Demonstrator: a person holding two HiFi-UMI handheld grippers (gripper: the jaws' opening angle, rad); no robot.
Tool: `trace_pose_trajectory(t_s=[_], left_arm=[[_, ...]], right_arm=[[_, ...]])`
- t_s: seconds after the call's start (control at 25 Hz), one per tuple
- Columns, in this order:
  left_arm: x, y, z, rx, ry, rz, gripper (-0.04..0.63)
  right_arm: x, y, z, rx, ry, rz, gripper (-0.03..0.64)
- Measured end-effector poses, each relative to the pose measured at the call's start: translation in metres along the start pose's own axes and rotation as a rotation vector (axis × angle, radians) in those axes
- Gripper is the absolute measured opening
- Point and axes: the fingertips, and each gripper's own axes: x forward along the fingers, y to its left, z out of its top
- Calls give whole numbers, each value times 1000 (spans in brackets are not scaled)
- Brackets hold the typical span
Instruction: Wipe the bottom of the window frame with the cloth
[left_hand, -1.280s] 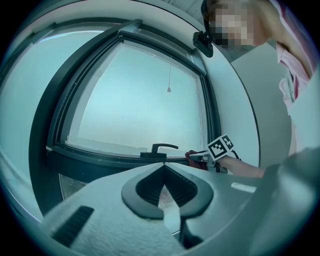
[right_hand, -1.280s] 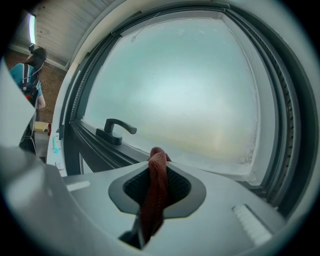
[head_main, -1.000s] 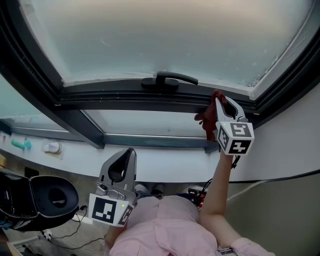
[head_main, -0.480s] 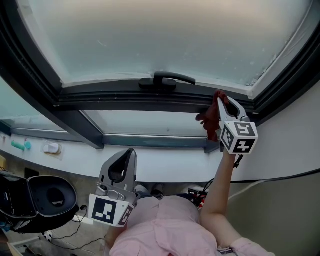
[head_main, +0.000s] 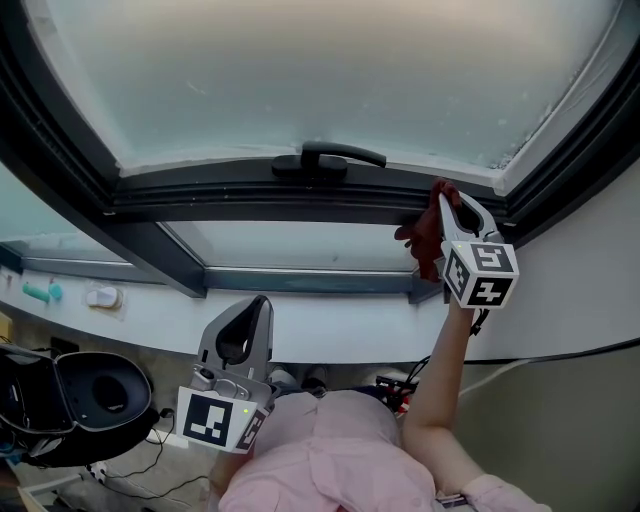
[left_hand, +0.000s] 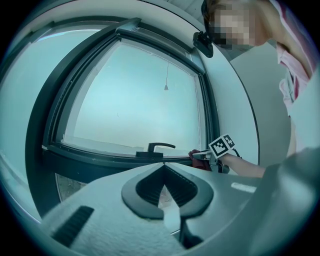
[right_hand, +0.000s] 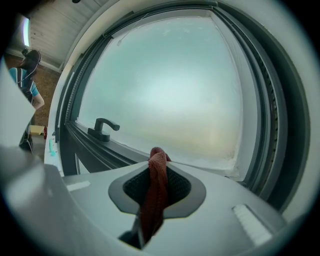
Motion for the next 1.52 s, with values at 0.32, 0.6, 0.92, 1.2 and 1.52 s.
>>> trace_pose_trajectory(t_s=[0.32,0.6,0.92,1.2,1.52], left_arm=[[9,-8,-1,4,4,-19,-2],[15,-12,-2,-1,11,-36,-2],[20,-14,-2,-4,8,-48,-2],[24,-12,-4,-12,12,-48,-3],[27,-12,-4,-17,13,-60,-2]], right_arm=[[-2,-12,-3,15,-8,0,52],[-6,-25,-6,20,-1,-22,51],[-11,-42,-10,29,8,-56,51],[-14,-56,-13,35,19,-85,51],[-17,-63,-15,43,22,-106,52]])
